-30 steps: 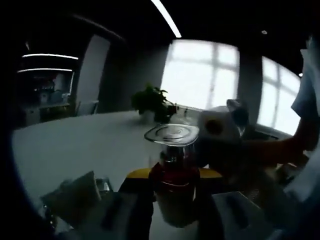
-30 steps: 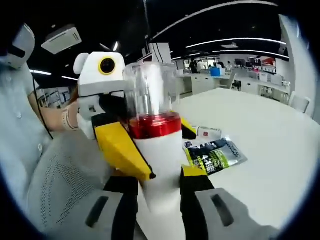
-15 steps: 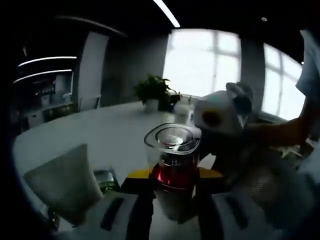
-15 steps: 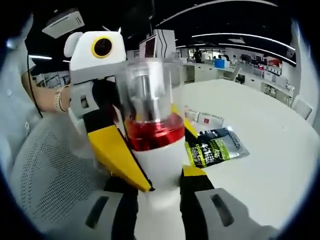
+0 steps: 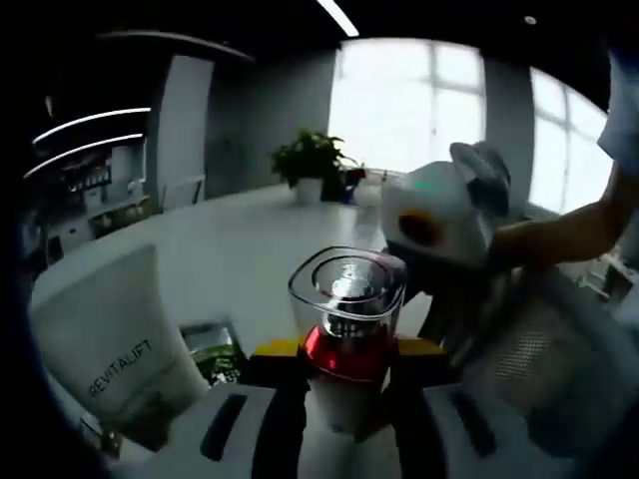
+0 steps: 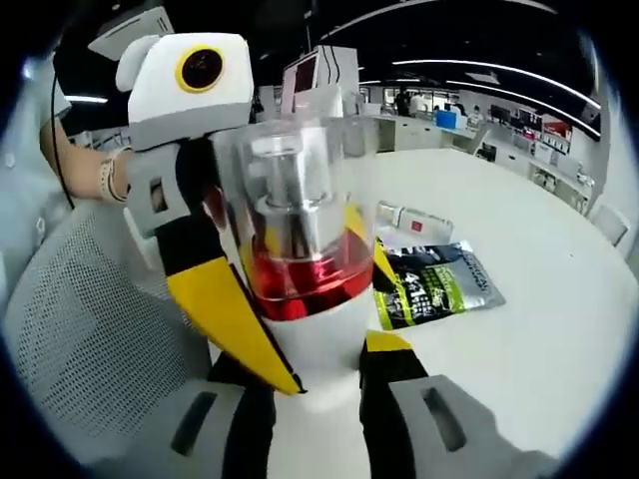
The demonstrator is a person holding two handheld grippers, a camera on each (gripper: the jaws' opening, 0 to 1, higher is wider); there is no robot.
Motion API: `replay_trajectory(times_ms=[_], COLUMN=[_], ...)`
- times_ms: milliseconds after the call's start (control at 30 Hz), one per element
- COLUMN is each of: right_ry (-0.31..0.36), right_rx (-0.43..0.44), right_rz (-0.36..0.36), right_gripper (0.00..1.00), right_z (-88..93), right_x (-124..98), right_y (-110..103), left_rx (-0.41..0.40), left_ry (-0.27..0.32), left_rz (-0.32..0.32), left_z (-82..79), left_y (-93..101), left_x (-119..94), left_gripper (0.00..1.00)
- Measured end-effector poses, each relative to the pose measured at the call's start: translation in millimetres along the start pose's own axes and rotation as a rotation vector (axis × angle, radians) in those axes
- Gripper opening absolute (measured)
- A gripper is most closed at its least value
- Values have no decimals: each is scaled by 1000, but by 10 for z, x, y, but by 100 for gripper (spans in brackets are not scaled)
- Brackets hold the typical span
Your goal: Arrange the skincare products in the storage area until every visible bottle or jar stands upright without overlapping.
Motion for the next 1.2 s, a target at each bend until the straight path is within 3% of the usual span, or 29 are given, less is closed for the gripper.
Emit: replay_trajectory(times_ms=[200,500,767,1100,1200], right_ry=[21,-58,-118,6,126], right_rx=[21,-12,-6,152,202], right_rz=[-2,52,113,196,202], right_gripper=[32,32,37,42,42], right_z=[-20,8,145,165,31], right_x=[11,-32,-294,-848,-962], right_y=[25,3,-28,-48,-64], left_rx=[2,24,18,-6,-21], left_ry=[12,27,35,48,49], left_rz=[-18,-22,-26,-25,-16], left_z=[-11,-14,-4,7,13], left_y=[-37,-7,-23,-43,-44], left_x=[3,44,45,61,68], left_gripper=[28,29,29,29,29])
Point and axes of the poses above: the point that each gripper's makers call its tool centre point, and the gripper's own axes: x roughly forward along the fingers, y roughly to its right, z roughly out of its underside, the point moved 9 cm from there along -x, roughly backward along the fingers, and after that the axes turned 10 degrees about -y, right-handed, at the moved point
